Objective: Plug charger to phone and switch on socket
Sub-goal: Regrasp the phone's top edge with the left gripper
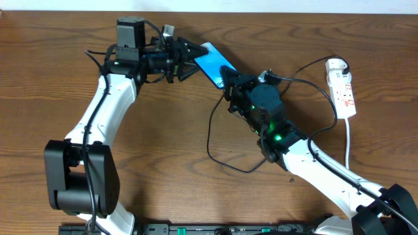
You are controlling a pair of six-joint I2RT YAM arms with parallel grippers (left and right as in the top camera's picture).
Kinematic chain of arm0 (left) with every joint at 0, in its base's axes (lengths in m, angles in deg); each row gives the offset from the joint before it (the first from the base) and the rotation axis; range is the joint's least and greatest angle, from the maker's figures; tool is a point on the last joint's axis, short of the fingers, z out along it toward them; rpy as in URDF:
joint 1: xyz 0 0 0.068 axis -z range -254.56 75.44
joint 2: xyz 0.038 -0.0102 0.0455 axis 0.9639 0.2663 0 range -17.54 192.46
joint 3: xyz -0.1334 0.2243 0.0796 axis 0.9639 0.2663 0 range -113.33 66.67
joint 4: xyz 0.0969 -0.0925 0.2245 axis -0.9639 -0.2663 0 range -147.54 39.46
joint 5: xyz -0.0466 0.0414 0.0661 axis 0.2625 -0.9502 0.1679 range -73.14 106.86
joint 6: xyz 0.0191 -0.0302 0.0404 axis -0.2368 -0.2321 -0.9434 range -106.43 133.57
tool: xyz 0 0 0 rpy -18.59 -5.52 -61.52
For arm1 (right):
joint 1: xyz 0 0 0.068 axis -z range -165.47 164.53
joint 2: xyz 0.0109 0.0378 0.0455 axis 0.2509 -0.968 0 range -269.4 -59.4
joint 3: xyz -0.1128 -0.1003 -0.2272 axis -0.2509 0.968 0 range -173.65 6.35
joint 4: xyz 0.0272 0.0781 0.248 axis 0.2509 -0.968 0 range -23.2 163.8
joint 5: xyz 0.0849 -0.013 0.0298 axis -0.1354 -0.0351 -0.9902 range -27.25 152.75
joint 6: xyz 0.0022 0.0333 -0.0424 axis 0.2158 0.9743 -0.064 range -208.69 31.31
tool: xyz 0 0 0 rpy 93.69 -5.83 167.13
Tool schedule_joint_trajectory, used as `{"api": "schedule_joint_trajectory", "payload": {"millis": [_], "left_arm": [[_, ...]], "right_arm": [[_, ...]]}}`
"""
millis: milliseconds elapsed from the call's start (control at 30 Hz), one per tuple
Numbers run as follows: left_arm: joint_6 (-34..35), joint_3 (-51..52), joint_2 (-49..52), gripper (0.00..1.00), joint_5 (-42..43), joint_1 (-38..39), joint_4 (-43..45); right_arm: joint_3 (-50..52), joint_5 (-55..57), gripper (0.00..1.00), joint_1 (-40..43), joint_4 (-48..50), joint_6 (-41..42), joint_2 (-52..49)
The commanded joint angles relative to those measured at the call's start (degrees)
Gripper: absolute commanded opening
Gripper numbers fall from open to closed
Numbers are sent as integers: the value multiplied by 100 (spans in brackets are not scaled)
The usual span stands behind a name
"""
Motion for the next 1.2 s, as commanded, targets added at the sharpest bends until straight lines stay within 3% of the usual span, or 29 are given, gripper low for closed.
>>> {"api": "schedule_joint_trajectory", "payload": {"millis": [0, 567, 900, 1167], "left_arm": [[55, -127, -94, 45, -85, 122, 55], [509, -127, -94, 8, -164, 157, 55], [955, -127, -94, 8, -315, 157, 74], [726, -127, -94, 7, -208, 155, 634]], "right_arm": [[-50, 44, 1, -50, 98, 295, 37], [-50, -24, 1, -61, 79, 293, 9], [-50, -22, 2, -116, 76, 291, 7], [-50, -22, 19, -116, 74, 179, 7]]}}
